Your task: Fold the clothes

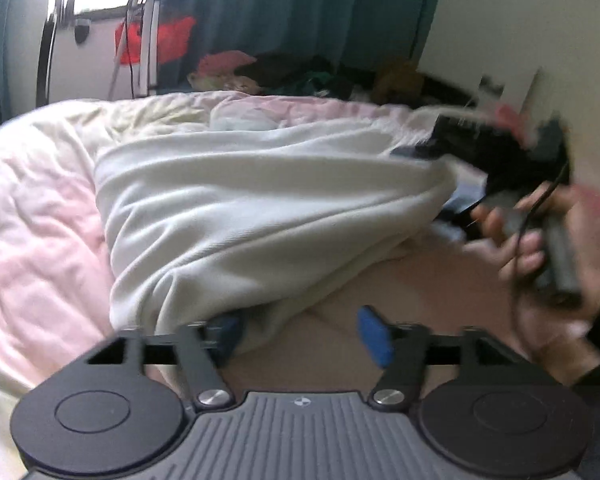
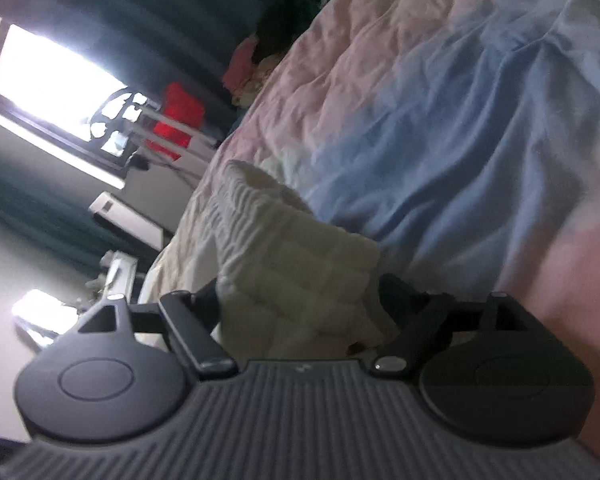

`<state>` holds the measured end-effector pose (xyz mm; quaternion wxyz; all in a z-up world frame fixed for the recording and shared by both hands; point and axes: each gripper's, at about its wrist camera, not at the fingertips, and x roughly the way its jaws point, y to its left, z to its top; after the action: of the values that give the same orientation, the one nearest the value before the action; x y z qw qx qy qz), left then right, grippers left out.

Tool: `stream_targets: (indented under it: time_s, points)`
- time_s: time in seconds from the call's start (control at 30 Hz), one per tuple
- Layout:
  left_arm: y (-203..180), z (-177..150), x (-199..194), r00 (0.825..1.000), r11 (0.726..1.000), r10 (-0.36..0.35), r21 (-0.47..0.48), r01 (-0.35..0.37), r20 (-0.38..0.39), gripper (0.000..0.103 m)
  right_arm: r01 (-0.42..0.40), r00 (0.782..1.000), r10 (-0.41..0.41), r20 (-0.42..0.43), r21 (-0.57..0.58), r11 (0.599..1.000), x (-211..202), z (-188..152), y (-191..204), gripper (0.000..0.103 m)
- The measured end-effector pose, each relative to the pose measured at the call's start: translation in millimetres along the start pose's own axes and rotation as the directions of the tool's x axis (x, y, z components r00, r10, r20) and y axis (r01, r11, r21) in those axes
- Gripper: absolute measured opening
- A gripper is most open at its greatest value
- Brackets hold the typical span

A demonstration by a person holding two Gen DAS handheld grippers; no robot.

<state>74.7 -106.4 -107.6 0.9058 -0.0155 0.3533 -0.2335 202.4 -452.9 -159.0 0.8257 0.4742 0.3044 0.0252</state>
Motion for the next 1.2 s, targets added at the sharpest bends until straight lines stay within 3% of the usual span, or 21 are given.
stream_targets:
  time_s: [0.13,0.2,0.27,0.33,0.47,0.5,0.6,0.67,0.73,0.8,0.97,1.13,1.2]
  points:
    - [26.6,-0.5,-38.2,0.991,0.981,-0.103,-0.158,0.115,0.079,0.084,-0.017,0.997,0.016,-0.079,-0.003,1.000,13.1,-7.4,1.5,0.083]
    - [46.9,3.9,-45.5,0.980,0.949,-0.151,-0.258,0.180,0.128,0.084,0.030,0.996,-0.034,-0.087,-0.044,0.999,20.2,-12.0,4.2,0.083]
    - [71.1,10.2,-52.7,0.971,0.905,-0.157,-0.367,0.215,0.183,0.084,0.005,0.995,-0.011,-0.102,-0.056,0.998,21.5,-16.4,6.6,0.083]
    - [96.9,11.0,-50.6,0.969,0.843,-0.126,-0.493,0.217,0.212,0.088,-0.043,0.993,0.032,-0.113,-0.097,0.994,17.7,-18.2,16.1,0.084]
    - [128.1,10.6,-35.9,0.991,0.786,0.014,-0.614,0.070,0.132,0.088,-0.127,0.989,0.111,-0.101,-0.171,0.977,2.0,-21.0,33.0,0.084]
    - [132.8,10.3,-29.7,0.994,0.770,0.022,-0.636,0.054,0.111,0.088,-0.144,0.987,0.127,-0.098,-0.186,0.972,-1.5,-21.8,36.1,0.084]
    - [140.6,5.0,-13.7,0.998,0.723,0.003,-0.690,0.040,0.061,0.088,-0.078,0.992,0.057,-0.115,-0.184,0.980,6.6,-21.5,30.9,0.081]
    - [144.0,5.0,0.6,0.999,0.700,-0.035,-0.712,0.053,0.040,0.090,-0.003,0.993,-0.018,-0.115,-0.181,0.983,14.0,-24.0,25.4,0.072]
    - [144.0,4.6,10.5,0.996,0.691,-0.088,-0.717,0.086,0.035,0.093,0.012,0.994,-0.032,-0.104,-0.184,0.983,15.8,-27.0,26.2,0.072]
    - [142.0,4.9,19.4,0.993,0.706,-0.112,-0.701,0.095,0.022,0.097,0.013,0.995,-0.032,-0.096,-0.196,0.981,13.8,-27.7,30.0,0.069]
    - [135.1,7.8,29.4,0.992,0.745,-0.128,-0.659,0.104,0.012,0.098,0.008,0.998,-0.021,-0.065,-0.194,0.981,3.6,-30.6,31.8,0.049]
    - [138.8,5.8,28.7,0.992,0.731,-0.119,-0.674,0.110,0.033,0.081,-0.035,0.999,0.035,-0.006,-0.205,0.978,-3.9,-24.0,43.6,0.032]
    - [137.6,4.1,23.4,0.993,0.726,-0.109,-0.679,0.110,0.045,0.063,-0.070,0.997,0.073,0.005,-0.216,0.974,-8.2,-20.9,51.2,0.030]
